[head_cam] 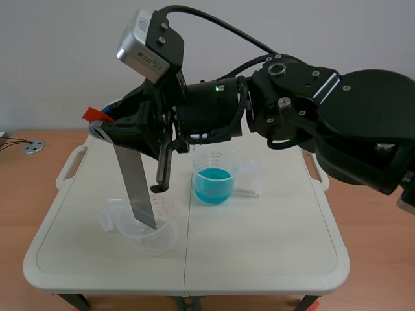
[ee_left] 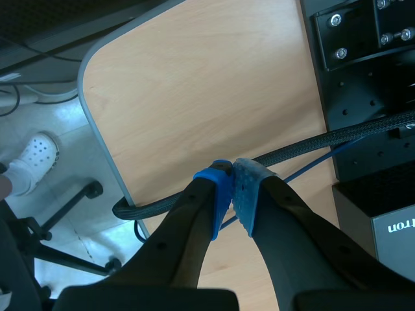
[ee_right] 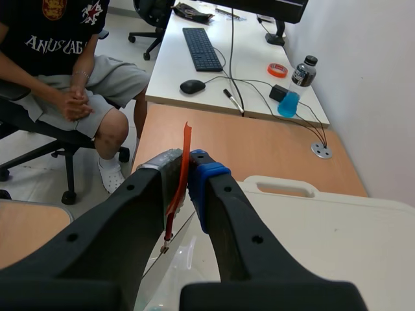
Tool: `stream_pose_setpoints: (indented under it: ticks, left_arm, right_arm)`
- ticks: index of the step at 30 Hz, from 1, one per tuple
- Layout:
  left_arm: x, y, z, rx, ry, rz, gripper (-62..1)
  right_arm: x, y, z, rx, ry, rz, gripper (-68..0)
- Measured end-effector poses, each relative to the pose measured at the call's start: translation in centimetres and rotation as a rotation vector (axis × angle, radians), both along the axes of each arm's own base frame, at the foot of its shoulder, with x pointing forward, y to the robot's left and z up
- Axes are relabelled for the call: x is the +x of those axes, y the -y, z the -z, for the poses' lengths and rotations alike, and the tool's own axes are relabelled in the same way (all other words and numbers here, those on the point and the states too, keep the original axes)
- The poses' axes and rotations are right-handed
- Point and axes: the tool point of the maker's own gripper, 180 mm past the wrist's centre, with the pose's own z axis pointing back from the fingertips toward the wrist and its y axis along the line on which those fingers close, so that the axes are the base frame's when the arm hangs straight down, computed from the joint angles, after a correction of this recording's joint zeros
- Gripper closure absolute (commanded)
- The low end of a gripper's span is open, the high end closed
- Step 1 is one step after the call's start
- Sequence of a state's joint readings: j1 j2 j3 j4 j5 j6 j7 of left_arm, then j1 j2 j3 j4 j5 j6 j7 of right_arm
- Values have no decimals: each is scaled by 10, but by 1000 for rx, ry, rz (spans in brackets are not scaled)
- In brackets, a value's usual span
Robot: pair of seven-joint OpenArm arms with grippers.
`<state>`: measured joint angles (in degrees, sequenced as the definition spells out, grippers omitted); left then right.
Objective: Hold the metal plate by the orange handle, dip it into the blue solution, take it out and point at it, then put the plate back in the beaker on the left.
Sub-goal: 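Put the plate into the left beaker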
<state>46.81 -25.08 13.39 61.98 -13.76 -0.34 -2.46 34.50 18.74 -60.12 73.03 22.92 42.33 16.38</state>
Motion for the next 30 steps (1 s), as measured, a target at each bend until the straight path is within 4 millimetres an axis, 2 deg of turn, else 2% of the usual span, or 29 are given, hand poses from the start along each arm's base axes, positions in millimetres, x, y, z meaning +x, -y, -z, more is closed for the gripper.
stream_pose_setpoints:
  ticks: [9, 16, 20, 30]
  left_arm:
    - [7, 0, 0, 0, 14, 0, -32]
    - [7, 0, 0, 0, 14, 0, -32]
    - [7, 0, 0, 0, 13, 0, -32]
    - [7, 0, 0, 0, 14, 0, -32]
  right_arm:
    - [-5, 1, 11, -11, -26, 4, -13]
    - [7, 9, 35, -57, -79, 51, -13]
    - [12, 6, 47, -70, -106, 67, -13]
    - [13, 0, 55, -57, -116, 68, -13]
